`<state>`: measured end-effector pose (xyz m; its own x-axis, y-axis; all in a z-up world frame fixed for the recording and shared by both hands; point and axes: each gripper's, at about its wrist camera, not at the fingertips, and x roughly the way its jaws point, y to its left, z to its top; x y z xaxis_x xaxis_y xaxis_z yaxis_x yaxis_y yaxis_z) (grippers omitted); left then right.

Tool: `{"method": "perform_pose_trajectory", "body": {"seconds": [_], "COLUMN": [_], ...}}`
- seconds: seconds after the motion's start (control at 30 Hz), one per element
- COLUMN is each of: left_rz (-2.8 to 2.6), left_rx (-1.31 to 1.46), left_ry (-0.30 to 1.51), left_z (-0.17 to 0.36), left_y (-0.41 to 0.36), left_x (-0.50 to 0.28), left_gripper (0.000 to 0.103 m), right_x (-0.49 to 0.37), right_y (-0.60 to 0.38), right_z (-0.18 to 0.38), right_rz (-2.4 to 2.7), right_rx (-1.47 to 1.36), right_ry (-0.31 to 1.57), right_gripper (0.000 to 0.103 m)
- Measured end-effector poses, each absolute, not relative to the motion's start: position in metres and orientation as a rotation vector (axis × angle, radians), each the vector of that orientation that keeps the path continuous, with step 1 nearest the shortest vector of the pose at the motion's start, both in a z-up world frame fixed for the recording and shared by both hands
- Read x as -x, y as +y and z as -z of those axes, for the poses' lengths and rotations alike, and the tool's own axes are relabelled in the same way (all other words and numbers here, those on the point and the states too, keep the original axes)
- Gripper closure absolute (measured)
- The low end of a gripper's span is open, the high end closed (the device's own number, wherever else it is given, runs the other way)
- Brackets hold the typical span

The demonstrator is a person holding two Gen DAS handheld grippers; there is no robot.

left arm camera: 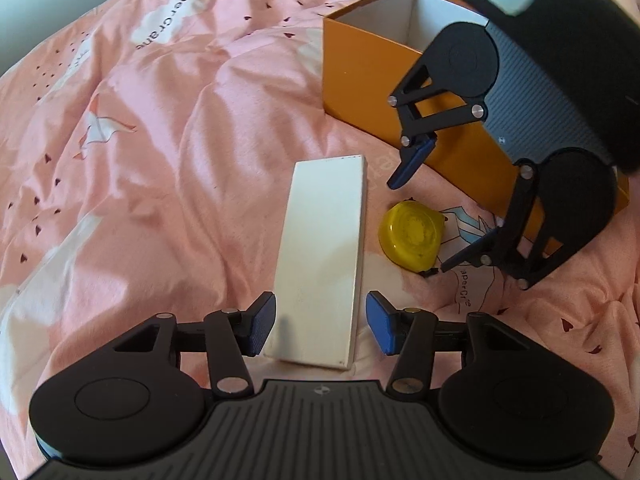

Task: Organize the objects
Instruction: 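Lift the tape measure with the right gripper while the left grasps the white box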

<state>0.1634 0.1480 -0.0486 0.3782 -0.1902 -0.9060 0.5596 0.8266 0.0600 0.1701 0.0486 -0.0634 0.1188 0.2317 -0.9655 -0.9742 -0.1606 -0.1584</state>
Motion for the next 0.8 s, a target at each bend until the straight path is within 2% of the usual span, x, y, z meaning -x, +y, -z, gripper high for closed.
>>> {"method": "perform_pose_trajectory", "body": {"seconds": [0.1, 0.33, 0.43, 0.8], "left_rz": [0.527, 0.56, 0.565, 0.57], "left_rx": [-0.42, -0.427, -0.431, -0.34], "left_ry": [1.081, 1.101, 1.113, 1.193], "left_z": [0.051, 0.058, 0.061, 0.075], "left_y": [0.144, 0.142, 0.141, 0.136], "left_x": [-0.167, -0.177, -0.182, -0.214], "left_gripper": [0.039, 0.032, 0.031, 0.026], "right_x": [-0.152, -0.136, -0.136, -0.132], "right_y": [0.041, 0.048, 0.05, 0.037], "right_z": [0.063, 0.082, 0.086, 0.061], "right_rz": [-1.429, -1.47, -1.461, -1.461], "right_rx": [1.378, 1.584, 1.585, 1.506], "right_ry": [0.723, 0.576, 0.556, 0.526], "right_gripper": [0.035, 0.038, 0.048, 0.049]}}
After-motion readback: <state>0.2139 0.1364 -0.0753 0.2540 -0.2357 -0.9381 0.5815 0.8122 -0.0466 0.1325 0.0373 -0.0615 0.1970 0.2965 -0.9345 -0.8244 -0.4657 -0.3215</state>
